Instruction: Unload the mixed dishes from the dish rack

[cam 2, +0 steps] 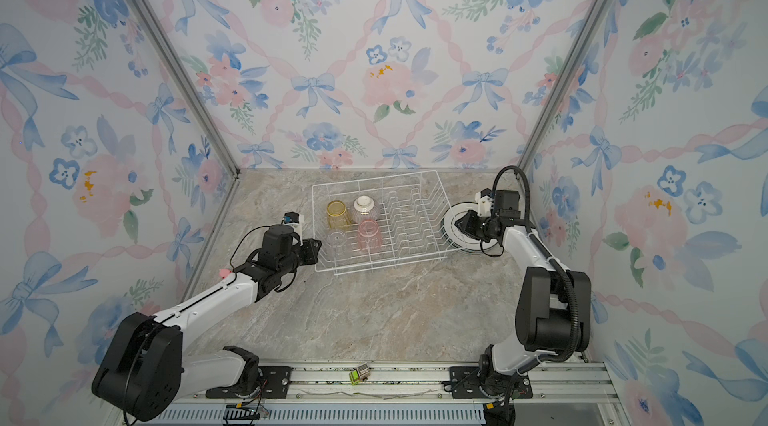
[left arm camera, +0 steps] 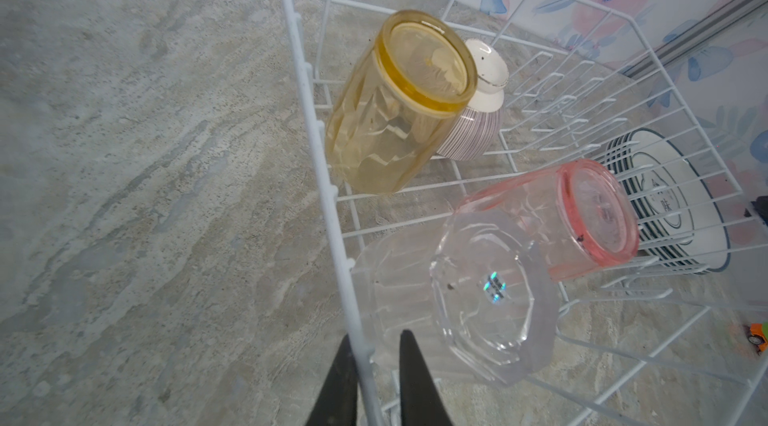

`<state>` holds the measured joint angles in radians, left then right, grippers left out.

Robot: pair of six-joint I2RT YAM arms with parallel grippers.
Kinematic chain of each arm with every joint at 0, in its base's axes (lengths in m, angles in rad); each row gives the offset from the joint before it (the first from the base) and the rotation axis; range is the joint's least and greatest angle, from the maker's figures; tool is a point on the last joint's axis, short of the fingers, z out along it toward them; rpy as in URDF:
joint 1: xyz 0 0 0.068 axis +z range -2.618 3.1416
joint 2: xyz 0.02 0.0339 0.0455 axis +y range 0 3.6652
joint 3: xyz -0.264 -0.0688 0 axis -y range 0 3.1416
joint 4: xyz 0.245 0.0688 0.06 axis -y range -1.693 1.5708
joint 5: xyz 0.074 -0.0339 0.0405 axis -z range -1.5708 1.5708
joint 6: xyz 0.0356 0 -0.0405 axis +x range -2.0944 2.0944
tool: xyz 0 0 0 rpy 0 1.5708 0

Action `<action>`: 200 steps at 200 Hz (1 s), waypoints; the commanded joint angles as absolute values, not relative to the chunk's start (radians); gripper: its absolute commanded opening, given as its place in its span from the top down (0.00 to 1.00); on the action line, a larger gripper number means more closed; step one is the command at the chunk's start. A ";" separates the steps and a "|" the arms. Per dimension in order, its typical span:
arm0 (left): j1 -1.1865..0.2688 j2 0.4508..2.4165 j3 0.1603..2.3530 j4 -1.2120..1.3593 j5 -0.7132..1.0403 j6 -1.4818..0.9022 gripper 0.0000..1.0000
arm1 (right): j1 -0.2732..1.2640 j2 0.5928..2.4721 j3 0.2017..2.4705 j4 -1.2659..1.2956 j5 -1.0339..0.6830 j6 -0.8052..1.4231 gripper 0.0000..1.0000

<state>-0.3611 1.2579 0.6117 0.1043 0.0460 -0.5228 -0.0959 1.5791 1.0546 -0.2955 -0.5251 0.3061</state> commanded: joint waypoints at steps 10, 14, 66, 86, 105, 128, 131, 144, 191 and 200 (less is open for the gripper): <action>-0.359 1.274 0.616 0.106 0.068 -0.473 0.84 | -0.066 1.608 1.081 -0.296 -0.549 0.306 0.83; -0.359 1.273 0.615 0.106 0.069 -0.471 0.84 | -0.064 1.609 1.080 -0.296 -0.549 0.307 0.84; -0.353 1.264 0.601 0.102 0.078 -0.465 0.86 | -0.042 1.579 1.071 -0.331 -0.540 0.299 1.00; -0.354 1.254 0.592 0.100 0.080 -0.463 0.86 | -0.027 1.548 1.057 -0.355 -0.531 0.293 1.00; -0.353 1.239 0.586 0.089 0.074 -0.461 0.86 | -0.012 1.510 1.037 -0.373 -0.518 0.293 1.00; -0.350 1.223 0.583 0.078 0.072 -0.456 0.86 | 0.006 1.462 1.007 -0.400 -0.497 0.287 1.00; -0.350 1.223 0.584 0.076 0.072 -0.455 0.86 | 0.007 1.457 1.004 -0.404 -0.495 0.286 1.00; -0.350 1.217 0.582 0.074 0.075 -0.453 0.86 | 0.016 1.434 0.986 -0.418 -0.484 0.283 1.00; -0.350 1.189 0.573 0.069 0.102 -0.456 0.86 | 0.042 1.363 0.930 -0.450 -0.456 0.282 1.00; -0.350 1.181 0.569 0.069 0.110 -0.459 0.87 | 0.044 1.357 0.923 -0.452 -0.451 0.282 1.00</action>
